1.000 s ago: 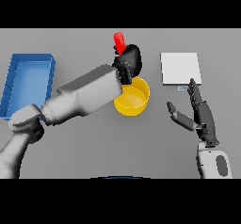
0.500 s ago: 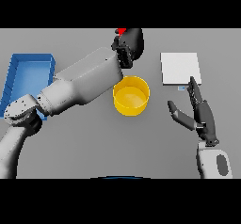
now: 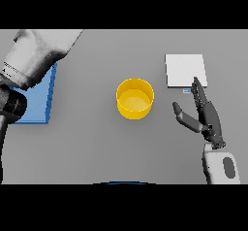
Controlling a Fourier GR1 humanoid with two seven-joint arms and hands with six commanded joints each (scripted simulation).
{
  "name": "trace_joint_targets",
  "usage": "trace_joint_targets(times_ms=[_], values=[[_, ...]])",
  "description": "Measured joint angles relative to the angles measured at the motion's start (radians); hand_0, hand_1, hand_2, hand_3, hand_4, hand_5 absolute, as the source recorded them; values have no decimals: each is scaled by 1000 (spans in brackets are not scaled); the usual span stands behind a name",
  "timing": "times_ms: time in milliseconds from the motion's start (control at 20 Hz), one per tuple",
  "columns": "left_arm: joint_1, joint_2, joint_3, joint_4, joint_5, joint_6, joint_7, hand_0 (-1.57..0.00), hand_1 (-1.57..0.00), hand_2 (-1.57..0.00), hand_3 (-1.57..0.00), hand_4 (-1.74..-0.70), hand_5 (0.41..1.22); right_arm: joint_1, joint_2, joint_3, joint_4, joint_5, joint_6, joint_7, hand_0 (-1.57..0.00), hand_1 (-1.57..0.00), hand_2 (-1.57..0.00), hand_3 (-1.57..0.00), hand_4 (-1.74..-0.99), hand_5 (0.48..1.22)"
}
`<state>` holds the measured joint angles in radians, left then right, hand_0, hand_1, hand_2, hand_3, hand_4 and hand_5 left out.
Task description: Pick up the red beaker and tilt it to pour out 1 green nut into yellow bowl. Pick up the yellow bowl and place it on the metallic measuring scale.
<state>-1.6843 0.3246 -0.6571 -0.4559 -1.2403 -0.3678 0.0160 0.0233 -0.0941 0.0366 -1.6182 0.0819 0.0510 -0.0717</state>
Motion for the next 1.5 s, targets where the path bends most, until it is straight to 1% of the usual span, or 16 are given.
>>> trace_joint_targets(times_ms=[50,200,250,350,400,450,500,700,750,800,850,900,1150,1350,1450,1500], values=[[2,50,97,46,71,-2,44,-1571,-1539,-1537,-1435,-1637,1218,1,-7,2,0,7,0,0,1,1,1,1,-1299,649],[47,136,292,121,225,38,126,-1571,-1554,-1553,-1418,-1688,1219,11,-15,11,-16,9,9,-33,1,1,1,1,-1312,653],[62,148,335,131,260,62,146,-1571,-1558,-1557,-1393,-1698,1220,-11,-20,7,-2,15,3,-11,1,1,1,1,-1307,651],[108,199,405,134,318,117,163,-1571,-1563,-1562,-1403,-1714,1220,-14,-22,17,4,35,1,-41,1,1,1,1,-1301,652],[133,220,444,127,355,138,174,-1571,-1564,-1564,-1437,-1719,1220,-10,-19,19,7,33,1,-32,1,1,1,1,-1298,651],[159,224,483,129,389,160,230,-1571,-1566,-1565,-1398,-1724,1220,-12,-20,19,1,31,2,-28,1,1,1,1,-1294,649],[193,231,504,115,413,180,258,-1571,-1567,-1566,-1406,-1727,1221,-10,-17,17,7,26,4,-15,1,1,1,1,-1286,649],[350,265,569,69,489,245,344,-1571,-1569,-1569,-1486,-1735,1221,-19,-1,22,20,15,7,-11,1,1,1,1,-1278,659],[394,255,594,58,524,252,382,-1571,-1570,-1569,-1503,-1736,1221,-23,-7,20,22,24,2,-6,1,1,1,1,-1285,663],[427,254,617,49,550,266,407,-1571,-1570,-1570,-1437,-1737,1221,-23,-2,23,22,28,-3,-19,1,1,1,1,-1293,667],[480,248,637,21,581,282,420,-1571,-1570,-1570,-1464,-1738,1221,-21,-6,28,20,35,-2,-22,1,1,1,1,-1302,671],[521,250,650,-6,602,283,441,-1571,-1570,-1570,-1418,-1739,1221,-15,-10,26,22,31,5,-19,1,1,1,1,-1307,677],[738,232,706,-180,699,340,541,-1571,-1571,-1571,-1521,-1740,1221,-12,-22,23,33,32,12,-35,1,1,1,1,-1304,707],[892,218,704,-375,731,357,587,-1571,-1571,-1571,-1386,-1740,1221,-4,-32,22,19,32,18,-51,1,1,1,1,-1315,722],[942,212,716,-423,731,365,594,-1571,-1571,-1571,-1340,-1738,1221,-17,-30,25,25,47,5,-20,1,1,1,1,-1327,724],[956,204,733,-431,724,368,593,-1571,-1571,-1571,-1326,-1738,1190,-3,-28,28,17,43,9,-31,1,1,1,1,-1332,723]])
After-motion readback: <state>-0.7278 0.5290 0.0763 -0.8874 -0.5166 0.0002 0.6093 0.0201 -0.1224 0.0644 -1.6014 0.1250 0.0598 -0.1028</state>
